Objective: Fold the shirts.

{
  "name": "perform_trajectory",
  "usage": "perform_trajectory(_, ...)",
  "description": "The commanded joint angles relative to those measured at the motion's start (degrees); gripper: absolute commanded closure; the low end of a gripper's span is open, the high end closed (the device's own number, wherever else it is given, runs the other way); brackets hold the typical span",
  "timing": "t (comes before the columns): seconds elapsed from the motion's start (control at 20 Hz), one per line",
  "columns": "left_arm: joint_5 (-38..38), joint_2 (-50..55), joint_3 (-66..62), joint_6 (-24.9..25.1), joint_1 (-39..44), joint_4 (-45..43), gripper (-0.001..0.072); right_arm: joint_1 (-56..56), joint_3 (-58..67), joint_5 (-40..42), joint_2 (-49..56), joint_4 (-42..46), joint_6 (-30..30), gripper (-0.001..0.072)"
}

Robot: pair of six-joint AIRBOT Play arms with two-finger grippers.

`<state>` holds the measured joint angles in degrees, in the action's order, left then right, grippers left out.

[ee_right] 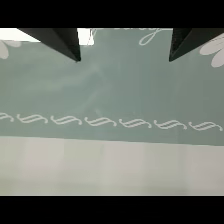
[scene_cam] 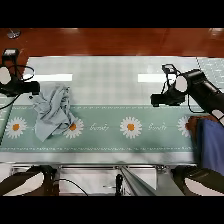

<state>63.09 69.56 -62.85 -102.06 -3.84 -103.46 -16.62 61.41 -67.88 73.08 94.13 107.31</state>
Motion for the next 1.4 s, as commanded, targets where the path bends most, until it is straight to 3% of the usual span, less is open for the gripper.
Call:
perform_trajectory(0.0,-1.73,7.21,0.00,-2.12,-6.78,13.70,0.0006,-0.02,0.00,0.37,0.02,-1.73,-0.17,0.0075)
perform_trajectory(0.35,-1.14,16.76,0.00,10.82,-7.56,32.06,0.0008,-0.04,0.02,2.49,0.02,-6.10,0.39,0.0078)
perform_trajectory(0.45,-1.14,17.18,0.02,11.52,-5.86,33.44,0.0028,-0.02,0.09,2.95,-0.11,-6.62,-0.35,0.0079)
perform_trajectory(0.5,-1.14,17.20,0.00,12.59,-4.98,33.46,0.0263,0.02,0.15,2.84,-0.68,-6.62,-0.63,0.0079)
perform_trajectory(0.55,-0.85,17.09,-0.02,13.73,-4.20,33.48,0.0679,0.02,0.42,2.43,-1.62,-6.43,-0.68,0.0079)
perform_trajectory(0.75,0.61,12.07,-4.72,21.64,-3.39,47.28,0.0686,0.02,2.54,1.73,-9.60,-1.62,0.74,0.0079)
perform_trajectory(0.95,0.39,1.25,-15.93,26.01,-2.86,61.53,0.0686,0.02,2.91,1.18,-20.59,0.92,3.74,0.0080)
perform_trajectory(1.25,0.37,-8.79,-33.11,25.55,2.95,62.60,0.0686,0.02,2.91,-1.36,-33.09,0.68,5.20,0.0082)
perform_trajectory(1.35,0.33,-9.07,-39.87,22.82,6.10,62.62,0.0686,0.00,2.91,-2.71,-36.24,0.24,5.20,0.0082)
